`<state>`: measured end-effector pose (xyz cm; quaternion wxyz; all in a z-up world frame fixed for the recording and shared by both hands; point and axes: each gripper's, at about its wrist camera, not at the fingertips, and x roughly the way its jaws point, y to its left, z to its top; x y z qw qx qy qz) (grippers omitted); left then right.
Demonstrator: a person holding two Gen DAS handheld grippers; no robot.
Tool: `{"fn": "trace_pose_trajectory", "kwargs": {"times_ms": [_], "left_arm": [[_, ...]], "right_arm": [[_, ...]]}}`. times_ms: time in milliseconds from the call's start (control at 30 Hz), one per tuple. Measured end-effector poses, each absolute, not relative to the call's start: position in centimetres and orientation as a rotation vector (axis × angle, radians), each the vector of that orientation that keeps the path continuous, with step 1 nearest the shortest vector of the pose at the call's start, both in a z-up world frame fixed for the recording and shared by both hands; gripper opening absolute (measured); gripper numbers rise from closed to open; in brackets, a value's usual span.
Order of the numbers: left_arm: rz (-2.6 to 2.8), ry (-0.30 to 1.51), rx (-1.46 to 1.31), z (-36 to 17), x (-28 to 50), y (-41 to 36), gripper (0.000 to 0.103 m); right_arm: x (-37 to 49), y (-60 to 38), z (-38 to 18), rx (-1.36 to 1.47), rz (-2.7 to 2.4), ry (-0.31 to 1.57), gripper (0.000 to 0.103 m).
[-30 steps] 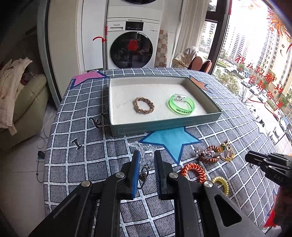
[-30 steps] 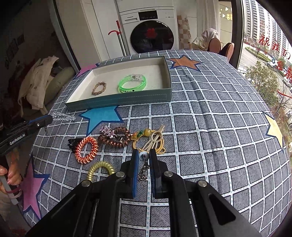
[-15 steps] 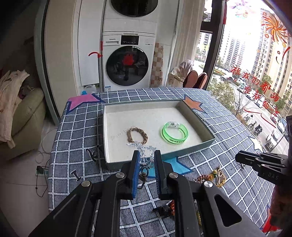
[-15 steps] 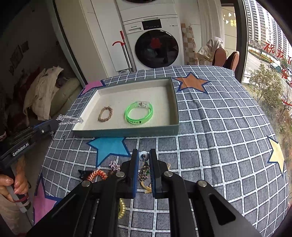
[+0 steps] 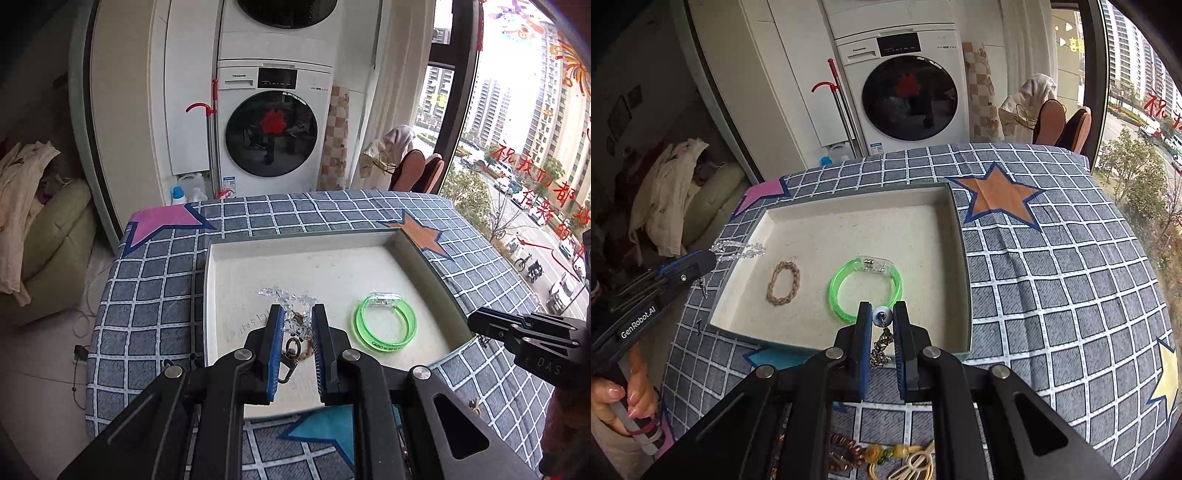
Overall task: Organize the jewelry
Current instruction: 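Carry both items into the white tray and open both tools to release them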
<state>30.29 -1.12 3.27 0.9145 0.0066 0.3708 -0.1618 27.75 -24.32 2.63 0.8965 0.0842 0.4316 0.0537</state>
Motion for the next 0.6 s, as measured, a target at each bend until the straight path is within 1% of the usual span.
{"fn": "trace_pose_trajectory", "kwargs": {"times_ms": [300, 600], "left_arm": [[-0.279, 0.796, 0.036, 0.4, 33.9, -1.9, 0.036], [-0.242, 0.862, 0.134, -3.2, 34.6, -3.0, 0.036]], "right_arm": [[32.1, -25.8, -0.4, 0.197, 0.063, 0.931, 0.012], [33.4, -26.0, -3.2, 0.202, 0.045, 0.969, 0.012]]}}
